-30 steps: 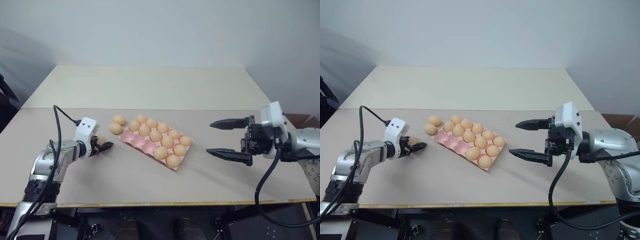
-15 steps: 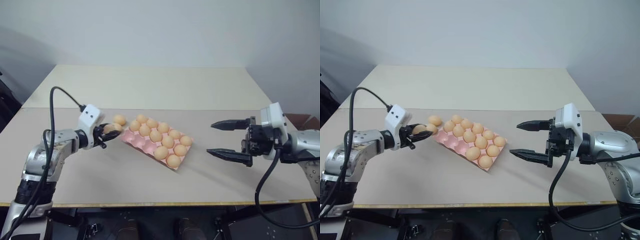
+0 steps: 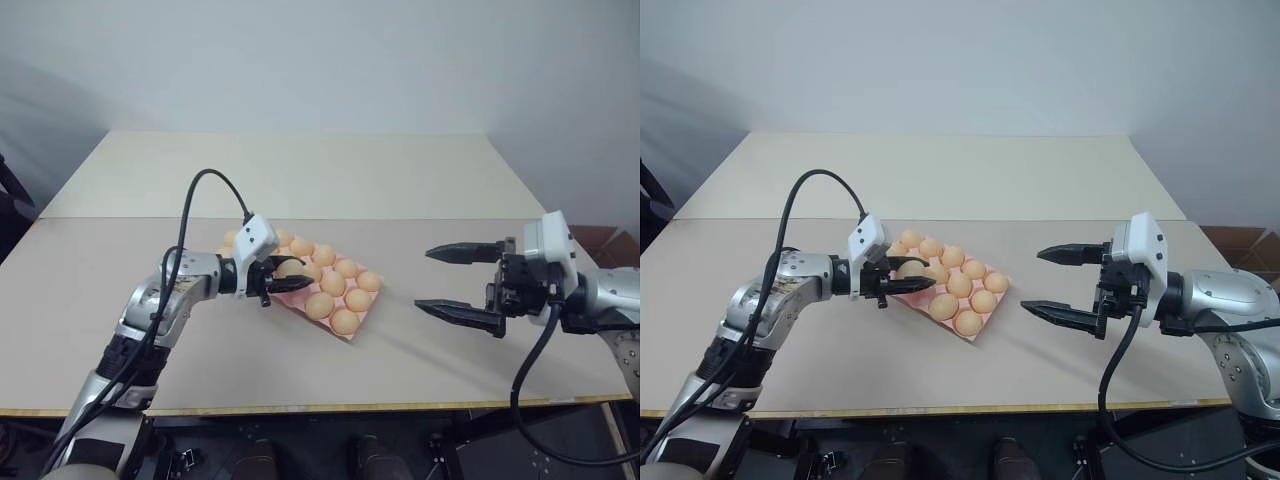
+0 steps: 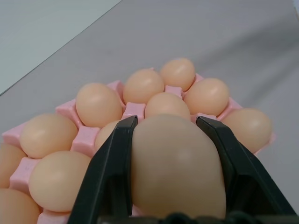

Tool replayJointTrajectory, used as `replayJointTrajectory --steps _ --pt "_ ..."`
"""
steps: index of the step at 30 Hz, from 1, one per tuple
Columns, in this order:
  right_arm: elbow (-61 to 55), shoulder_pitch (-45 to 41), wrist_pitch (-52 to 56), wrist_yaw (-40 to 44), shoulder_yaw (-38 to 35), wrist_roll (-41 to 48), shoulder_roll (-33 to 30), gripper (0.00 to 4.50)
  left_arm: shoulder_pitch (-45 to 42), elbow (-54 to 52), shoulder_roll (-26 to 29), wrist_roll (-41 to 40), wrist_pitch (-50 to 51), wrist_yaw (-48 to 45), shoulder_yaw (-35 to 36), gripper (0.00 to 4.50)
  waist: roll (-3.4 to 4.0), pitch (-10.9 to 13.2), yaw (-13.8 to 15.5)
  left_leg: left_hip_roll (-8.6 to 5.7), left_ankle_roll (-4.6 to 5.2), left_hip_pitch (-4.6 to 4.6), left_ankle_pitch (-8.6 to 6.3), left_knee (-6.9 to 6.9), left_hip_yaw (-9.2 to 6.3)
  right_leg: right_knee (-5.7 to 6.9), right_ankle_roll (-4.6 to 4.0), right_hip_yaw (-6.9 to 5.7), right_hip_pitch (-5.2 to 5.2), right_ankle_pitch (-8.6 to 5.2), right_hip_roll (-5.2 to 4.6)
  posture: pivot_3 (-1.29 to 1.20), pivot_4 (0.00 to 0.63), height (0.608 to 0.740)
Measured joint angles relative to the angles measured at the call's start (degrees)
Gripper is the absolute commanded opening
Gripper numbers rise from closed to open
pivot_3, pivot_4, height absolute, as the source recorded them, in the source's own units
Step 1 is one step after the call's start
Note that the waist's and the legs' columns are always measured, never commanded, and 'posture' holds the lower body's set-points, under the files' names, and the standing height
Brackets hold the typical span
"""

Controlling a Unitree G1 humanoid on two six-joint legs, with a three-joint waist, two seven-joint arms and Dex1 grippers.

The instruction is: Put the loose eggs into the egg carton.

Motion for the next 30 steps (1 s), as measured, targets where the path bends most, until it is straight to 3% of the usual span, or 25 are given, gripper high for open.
replayJointTrajectory --steps 7,11,16,22,30 --pt "-0.6 0.9 0.0 -0.5 -0.7 0.0 0.0 4.5 0.5 -0.2 0.2 0.3 -0.4 -2.0 -0.3 4.49 0.0 0.0 0.0 0.01 0.0 0.01 0.0 0.0 0.0 0.0 0.0 0.0 0.0 0.0 0.0 0.0 0.15 0.74" --pt "-0.5 0.8 0.0 -0.7 -0.7 0.0 0.0 4.5 2.1 -1.4 2.3 0.3 -1.2 -1.5 1.5 4.49 0.0 0.0 -0.2 0.04 0.0 0.01 0.0 0.0 -0.01 0.01 0.0 0.0 -0.01 0.0 0.02 0.0 0.15 0.74" --pt "-0.2 0.6 0.0 -0.6 -0.6 0.0 0.4 4.5 6.0 -4.6 9.2 -1.3 -1.0 -1.0 10.4 4.49 0.0 0.0 -0.6 0.05 0.0 0.03 0.0 -0.01 -0.01 0.0 0.0 0.01 -0.01 0.0 0.02 0.0 0.15 0.74" --pt "1.3 -0.2 -0.2 1.1 -0.2 -0.1 0.6 4.5 19.0 -7.5 18.3 -3.5 -1.2 -1.8 24.5 4.49 0.0 0.0 -1.1 0.09 0.0 0.06 -0.01 -0.02 0.01 0.0 -0.09 -0.03 -0.03 -0.06 0.0 0.0 0.15 0.74" --pt "3.9 -1.6 -1.5 3.7 0.9 -0.8 0.6 4.5 36.1 -12.0 19.9 -6.9 -0.8 -2.7 42.8 4.49 0.01 0.0 -0.7 0.09 -0.01 0.01 -0.02 -0.05 0.09 -0.01 -0.38 -0.06 -0.16 -0.23 -0.1 0.0 0.15 0.74"
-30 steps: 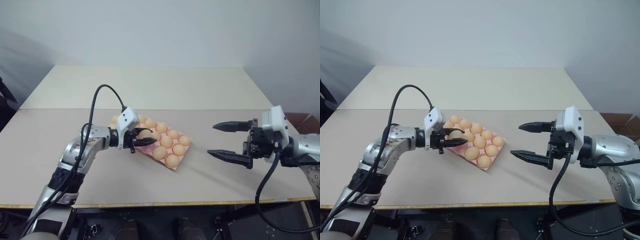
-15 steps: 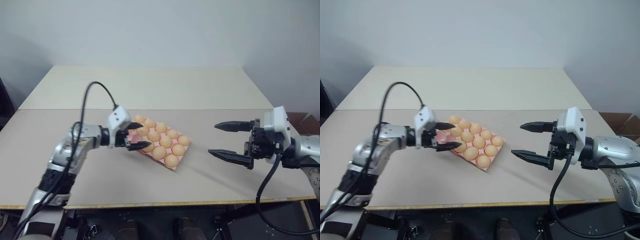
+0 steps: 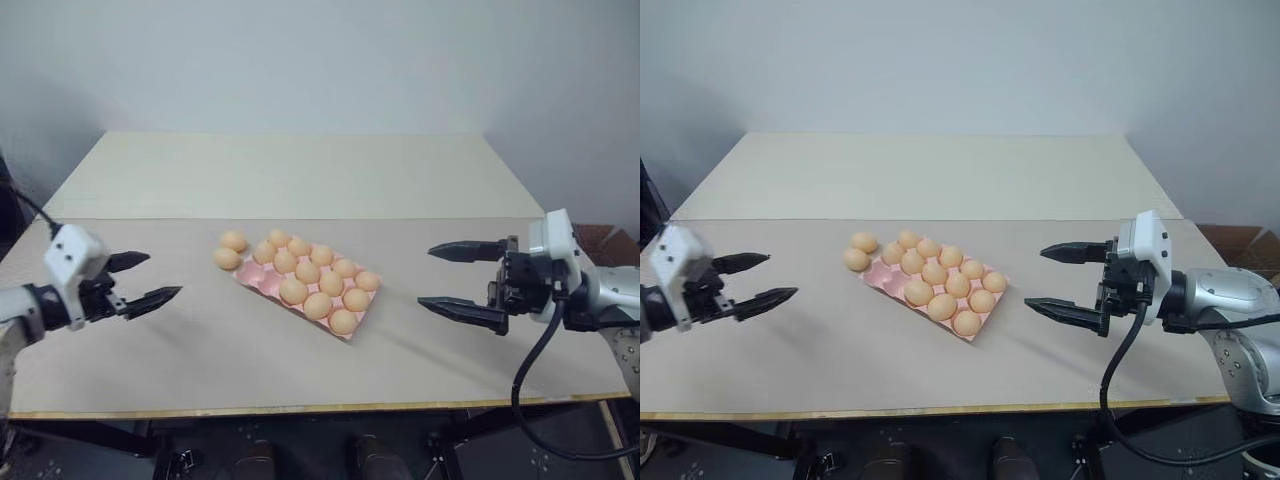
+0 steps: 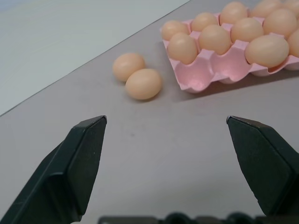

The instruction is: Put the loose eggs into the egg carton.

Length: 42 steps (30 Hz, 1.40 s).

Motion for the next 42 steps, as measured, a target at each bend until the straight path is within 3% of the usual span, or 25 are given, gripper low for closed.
replayJointTrajectory --steps 4,11,17,25,33,40,42 --pt "1.1 -0.3 -0.2 1.1 0.1 -0.4 0.0 4.5 4.3 -1.8 -0.8 -1.4 1.1 0.7 3.5 4.49 0.0 0.0 0.5 -0.02 0.0 0.0 0.0 0.0 0.01 0.0 -0.01 -0.02 -0.01 0.0 -0.03 0.0 0.15 0.74" --pt "1.5 -1.5 -0.2 1.8 0.2 -0.5 -0.1 4.5 3.8 -3.4 -2.8 -3.1 1.7 4.4 1.4 4.49 0.0 0.0 0.9 -0.04 -0.01 -0.04 0.0 0.0 0.02 0.0 -0.01 -0.01 -0.02 -0.01 -0.04 0.0 0.15 0.74" --pt "1.6 -1.6 -0.2 1.7 0.3 -0.6 -0.2 4.5 -7.4 -0.3 -3.7 -2.4 5.7 11.2 -7.2 4.49 0.0 0.0 1.0 -0.06 0.0 -0.01 0.0 0.0 0.02 0.02 0.05 0.0 0.04 0.03 -0.01 0.0 0.15 0.74" --pt "0.4 -1.1 -0.2 0.7 0.0 -0.5 -0.3 4.5 -24.7 10.6 -13.0 3.6 10.5 23.1 -21.8 4.49 -0.06 0.0 0.6 -0.05 0.01 -0.03 0.0 0.0 -0.01 -0.04 0.37 0.04 0.1 0.24 0.08 0.0 0.15 0.74" --pt "-1.2 0.8 -0.2 -0.8 -0.9 -0.4 -0.4 4.5 -36.0 26.5 -20.4 9.6 9.2 29.6 -26.6 4.49 -0.09 0.0 0.7 -0.04 0.01 0.0 0.01 0.0 -0.06 -0.01 0.35 0.03 0.15 0.25 0.12 0.0 0.15 0.74" --pt "-2.0 1.5 -0.2 -1.3 -2.2 -0.3 -0.4 4.5 -40.0 34.3 -23.0 11.9 8.3 30.5 -28.6 4.49 -0.09 0.0 0.8 -0.05 0.01 0.03 0.01 0.01 -0.06 -0.01 0.35 0.03 0.19 0.26 0.11 0.0 0.15 0.74" --pt "-2.2 1.5 -0.2 -1.4 -2.2 -0.3 -0.4 4.5 -40.5 36.0 -23.6 12.7 8.5 30.6 -29.3 3.88 -0.09 0.0 0.8 -0.05 0.01 0.03 0.01 0.01 -0.06 -0.01 0.35 0.02 0.19 0.26 0.12 0.0 0.15 0.74"
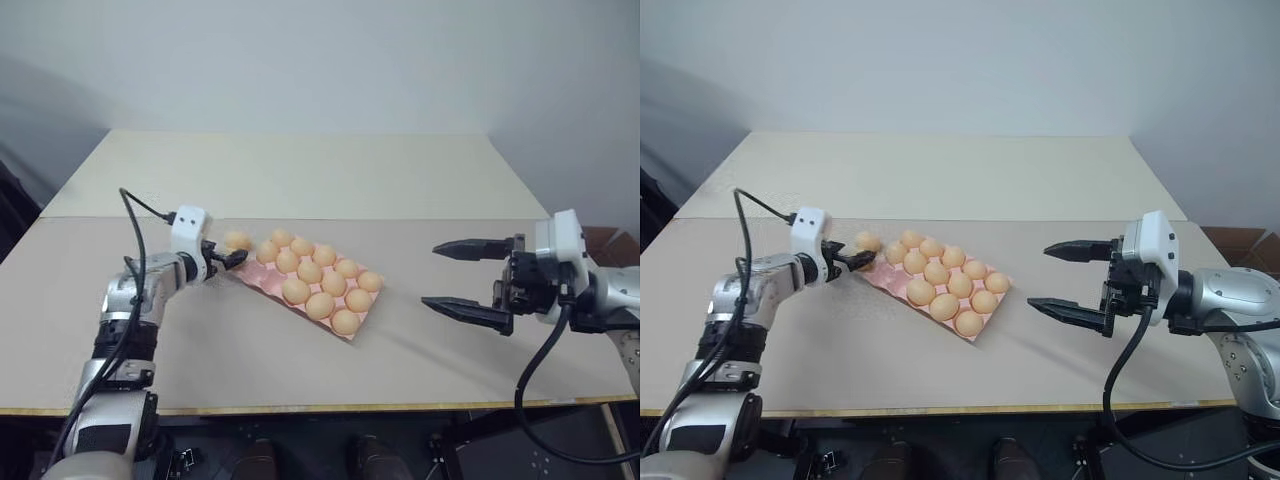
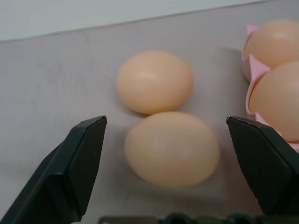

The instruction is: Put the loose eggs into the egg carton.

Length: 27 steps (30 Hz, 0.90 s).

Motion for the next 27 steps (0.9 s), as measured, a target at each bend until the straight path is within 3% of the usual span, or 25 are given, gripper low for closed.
replayJointTrajectory --steps 4,5,11,15,20,27 --pt "-0.4 0.0 0.0 -0.4 0.0 0.5 0.0 4.5 -1.0 1.3 -0.7 0.7 0.2 0.0 -0.7 2.63 0.0 0.0 -0.1 0.0 0.0 -0.02 0.0 0.0 -0.01 -0.02 0.0 0.0 0.0 0.0 0.0 0.0 0.15 0.74" --pt "-0.6 0.0 0.0 -0.6 0.0 0.6 0.0 4.5 -1.0 1.4 -0.7 0.9 0.2 0.0 -0.7 2.52 0.0 0.0 -0.1 0.0 0.0 -0.02 0.0 0.0 -0.01 -0.02 0.0 0.01 0.0 0.0 0.0 0.0 0.15 0.74" --pt "-0.7 0.0 0.1 -1.1 0.0 1.0 0.0 4.5 -0.8 0.0 0.3 1.6 0.3 -0.1 -0.6 2.5 0.0 0.0 -0.1 0.0 0.0 -0.01 0.0 0.0 -0.01 0.0 0.0 0.0 0.0 0.0 0.0 0.0 0.15 0.74" --pt "-0.7 0.1 0.3 -1.2 -0.2 1.1 -0.1 4.5 2.4 -8.1 5.8 1.4 1.9 -1.9 0.4 2.5 -0.01 0.0 -0.6 0.02 0.0 -0.03 0.0 -0.01 -0.02 0.0 -0.01 0.01 -0.04 0.0 0.0 0.0 0.15 0.74" --pt "-0.6 0.4 0.3 0.5 -0.2 1.9 -0.6 4.5 8.4 -20.5 12.5 -3.4 0.2 -12.7 2.5 2.5 0.0 0.0 -0.5 0.01 0.0 0.04 0.0 -0.01 0.01 0.0 -0.02 0.0 0.01 -0.01 -0.04 0.0 0.15 0.74" --pt "-0.5 0.3 0.3 3.2 -0.2 3.2 -0.6 4.5 10.4 -25.8 9.7 -7.3 -5.0 -23.9 -2.4 2.5 0.0 0.0 0.3 0.0 0.0 0.11 0.0 0.0 0.0 -0.09 -0.08 -0.05 0.18 -0.05 -0.05 0.0 0.15 0.74"
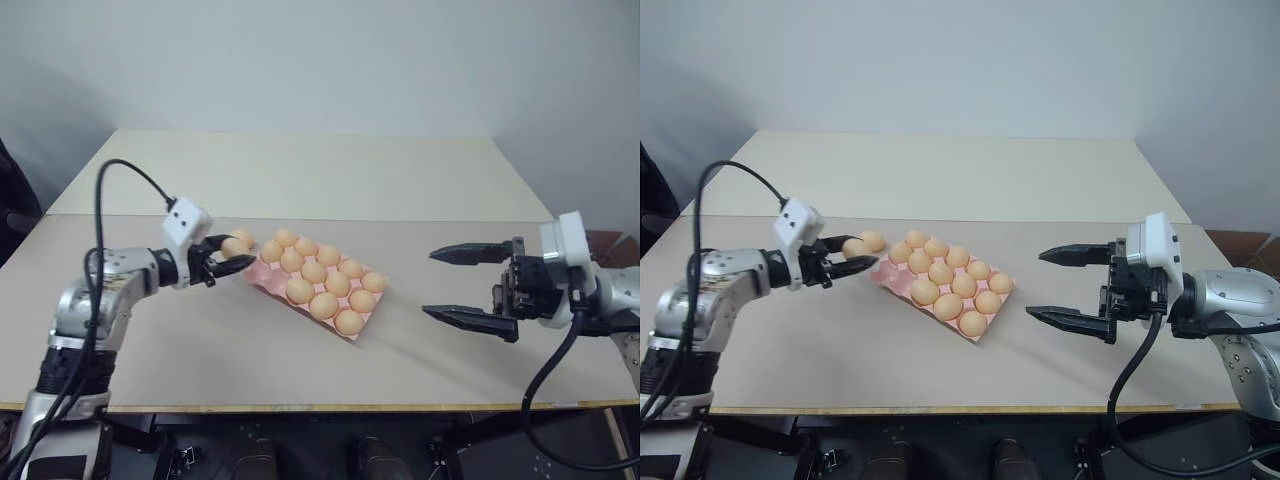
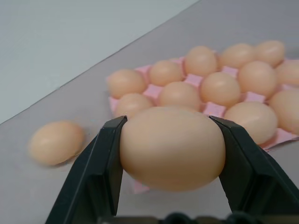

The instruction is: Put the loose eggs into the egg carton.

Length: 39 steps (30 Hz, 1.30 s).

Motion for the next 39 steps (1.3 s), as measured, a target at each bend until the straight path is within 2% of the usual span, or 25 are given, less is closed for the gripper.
replayJointTrajectory --steps 6,12,13,18,22,27,34,39 --pt "-0.2 0.8 0.0 0.0 -0.3 0.1 0.0 4.5 -2.3 3.7 -4.0 1.8 -0.5 -1.5 -5.9 2.5 0.0 0.0 -0.2 0.0 0.0 0.02 0.0 0.0 -0.02 0.0 0.06 0.01 0.03 0.04 0.02 0.0 0.15 0.74" --pt "-0.8 1.8 0.0 -0.6 -1.8 0.1 0.0 4.5 -4.2 5.8 -5.0 3.0 -0.5 -1.3 -6.9 4.37 0.0 0.0 -0.4 0.0 0.0 0.05 0.0 0.0 -0.04 0.02 0.07 0.02 0.03 0.04 0.03 0.0 0.15 0.74" --pt "-1.1 1.8 0.0 -0.7 -2.0 0.1 0.0 4.5 -4.4 5.9 -5.0 3.0 -0.5 -1.2 -6.8 4.47 0.0 0.0 -0.4 0.0 0.01 0.05 0.0 0.0 -0.04 0.02 0.07 0.02 0.04 0.04 0.03 0.0 0.15 0.74" --pt "-1.5 1.9 0.0 -1.3 -2.1 0.1 0.0 4.5 -4.4 5.2 -2.7 2.8 -1.7 -1.1 -5.1 4.47 -0.01 0.0 -0.5 0.02 0.0 0.05 0.0 0.0 -0.04 0.02 0.06 0.02 0.01 0.04 0.04 0.0 0.15 0.74" --pt "-1.4 1.8 0.0 -1.8 -2.0 0.1 0.0 4.5 -2.9 2.7 1.3 0.6 -2.5 -1.6 1.4 4.47 0.0 0.0 -0.7 0.03 0.0 0.07 0.0 0.0 -0.04 0.02 0.06 0.02 0.02 0.03 0.04 0.0 0.15 0.74" --pt "-0.4 0.6 0.0 -4.0 -1.6 -0.7 1.0 4.5 3.4 2.4 6.1 0.2 -1.9 0.3 9.5 4.47 0.0 0.0 -0.9 0.04 0.0 0.1 0.0 0.0 -0.03 0.03 0.05 0.01 0.03 0.02 0.04 0.0 0.15 0.74" --pt "1.9 -2.7 0.0 -5.4 0.6 -1.5 1.4 4.5 8.5 1.5 7.1 -0.5 1.1 5.6 16.0 4.47 0.0 0.0 -0.3 0.03 0.0 0.05 0.0 0.0 -0.02 -0.02 0.0 -0.03 0.01 0.0 0.0 0.0 0.15 0.74" --pt "2.6 -3.2 -0.1 -4.9 0.6 -1.5 1.4 4.5 9.4 0.3 7.0 -1.9 3.0 8.2 17.5 4.47 0.0 0.0 -0.2 0.02 0.0 0.05 0.0 0.0 -0.01 -0.03 0.01 -0.04 0.02 0.0 -0.02 0.0 0.15 0.74"
